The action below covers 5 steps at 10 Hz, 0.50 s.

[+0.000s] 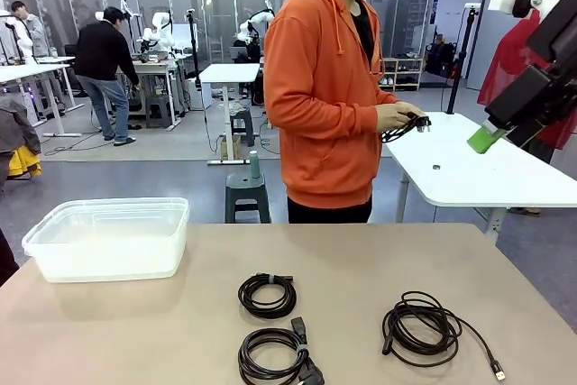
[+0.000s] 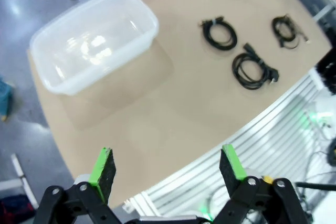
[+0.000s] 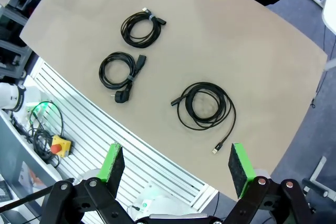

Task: Organize and store the cables.
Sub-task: Place the Power Cable into the Organizing box.

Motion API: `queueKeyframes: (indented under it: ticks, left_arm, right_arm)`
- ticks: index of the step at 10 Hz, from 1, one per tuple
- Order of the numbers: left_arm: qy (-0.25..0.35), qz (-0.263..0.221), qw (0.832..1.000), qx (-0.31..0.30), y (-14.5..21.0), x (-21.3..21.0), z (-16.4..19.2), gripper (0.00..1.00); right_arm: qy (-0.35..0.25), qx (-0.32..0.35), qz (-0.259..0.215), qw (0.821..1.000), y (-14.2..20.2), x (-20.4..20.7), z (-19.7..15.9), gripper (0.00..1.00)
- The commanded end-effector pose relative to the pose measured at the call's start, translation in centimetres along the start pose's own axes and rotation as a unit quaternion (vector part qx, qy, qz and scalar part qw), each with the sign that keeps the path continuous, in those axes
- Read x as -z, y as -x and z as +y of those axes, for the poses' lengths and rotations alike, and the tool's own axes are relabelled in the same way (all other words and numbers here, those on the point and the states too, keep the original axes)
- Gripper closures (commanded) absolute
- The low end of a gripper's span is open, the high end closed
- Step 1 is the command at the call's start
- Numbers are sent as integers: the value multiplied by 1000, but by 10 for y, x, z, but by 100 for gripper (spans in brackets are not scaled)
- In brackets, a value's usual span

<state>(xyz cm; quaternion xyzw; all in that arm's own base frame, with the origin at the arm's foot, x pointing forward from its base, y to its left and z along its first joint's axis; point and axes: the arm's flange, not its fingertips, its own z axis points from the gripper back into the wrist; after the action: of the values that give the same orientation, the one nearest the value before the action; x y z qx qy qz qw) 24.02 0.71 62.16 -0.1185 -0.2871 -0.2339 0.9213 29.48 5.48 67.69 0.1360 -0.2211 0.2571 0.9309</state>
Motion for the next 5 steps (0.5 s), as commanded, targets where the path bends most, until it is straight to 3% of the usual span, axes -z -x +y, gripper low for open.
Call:
queueKeyframes:
  ticks: [1, 5]
  left_arm:
    - [-10, 25, 996, -81, -5, 22, -28, 0]
    - [-55, 10, 992, -112, 12, 69, -79, 0]
  right_arm:
    - [-3, 0, -5, 1000, -2, 1, -1, 0]
    - [-3, 0, -5, 1000, -2, 1, -1, 0]
